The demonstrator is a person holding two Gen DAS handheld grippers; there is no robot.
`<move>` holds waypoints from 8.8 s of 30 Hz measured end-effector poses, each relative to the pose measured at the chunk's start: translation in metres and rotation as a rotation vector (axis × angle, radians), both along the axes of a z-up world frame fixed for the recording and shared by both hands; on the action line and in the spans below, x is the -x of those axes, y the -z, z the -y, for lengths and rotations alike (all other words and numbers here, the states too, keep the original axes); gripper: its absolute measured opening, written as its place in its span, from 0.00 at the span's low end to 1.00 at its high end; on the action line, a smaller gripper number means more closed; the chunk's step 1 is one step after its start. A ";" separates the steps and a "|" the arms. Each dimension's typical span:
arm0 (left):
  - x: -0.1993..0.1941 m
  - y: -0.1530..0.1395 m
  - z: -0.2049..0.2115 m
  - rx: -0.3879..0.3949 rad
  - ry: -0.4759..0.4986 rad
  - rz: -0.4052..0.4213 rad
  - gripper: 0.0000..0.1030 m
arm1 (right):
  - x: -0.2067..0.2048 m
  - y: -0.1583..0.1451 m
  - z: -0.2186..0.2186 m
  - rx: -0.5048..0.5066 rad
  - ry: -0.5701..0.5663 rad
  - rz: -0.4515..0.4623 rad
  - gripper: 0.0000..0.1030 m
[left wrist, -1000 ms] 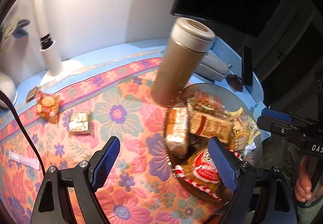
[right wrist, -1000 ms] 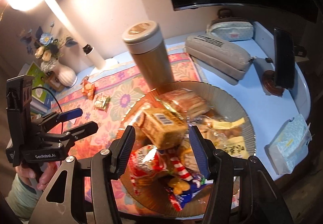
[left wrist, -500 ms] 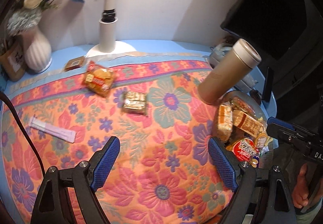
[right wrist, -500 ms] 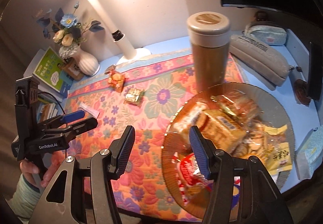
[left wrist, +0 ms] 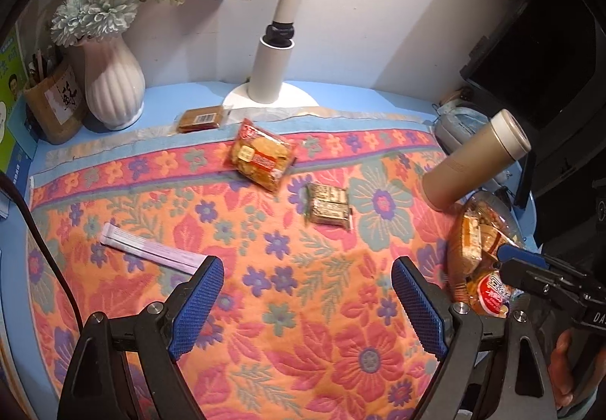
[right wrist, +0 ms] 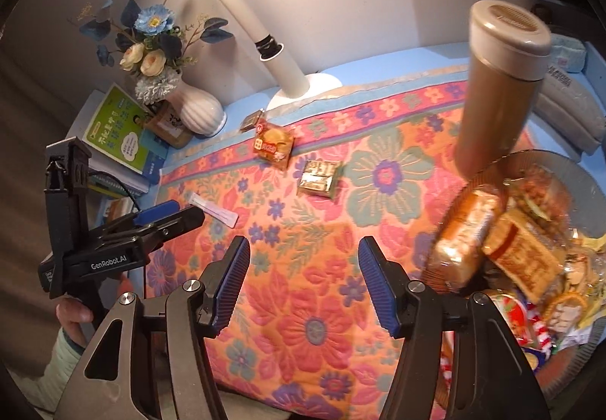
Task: Organize snacks
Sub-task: 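Move both grippers back toward the last snacks on the tablecloth, then grasp the red-labelled pastry with left gripper while right grasps small brown packet, then carry both held snacks onto the glass plate and open both grippers, then move left gripper to the white-pink stick packet while right moves to brown bar, then grasp the brown barcoded bar with the right gripper and lift it, then grasp the white-pink stick packet with left gripper while right carries the brown bar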
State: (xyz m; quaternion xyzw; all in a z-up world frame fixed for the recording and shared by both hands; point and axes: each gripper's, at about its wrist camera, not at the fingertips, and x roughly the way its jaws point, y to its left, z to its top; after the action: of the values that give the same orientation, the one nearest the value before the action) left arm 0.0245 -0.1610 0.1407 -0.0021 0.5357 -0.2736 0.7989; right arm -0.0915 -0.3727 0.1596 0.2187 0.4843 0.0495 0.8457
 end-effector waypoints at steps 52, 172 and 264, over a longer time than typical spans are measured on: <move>-0.120 0.098 0.036 -0.100 0.143 -0.018 0.52 | -0.119 0.129 -0.027 0.173 0.170 -0.236 0.46; 0.062 0.036 0.043 0.023 0.034 -0.107 0.72 | 0.061 0.020 0.072 -0.002 0.312 -0.072 0.55; -0.024 0.113 -0.085 -0.139 -0.122 -0.122 0.23 | -0.081 0.132 -0.062 0.232 -0.153 -0.280 0.39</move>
State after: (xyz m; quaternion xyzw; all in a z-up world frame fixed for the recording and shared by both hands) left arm 0.0486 -0.0760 0.0277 0.0040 0.5997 -0.1860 0.7783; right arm -0.0104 -0.3110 0.0279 0.0871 0.6148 0.0269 0.7834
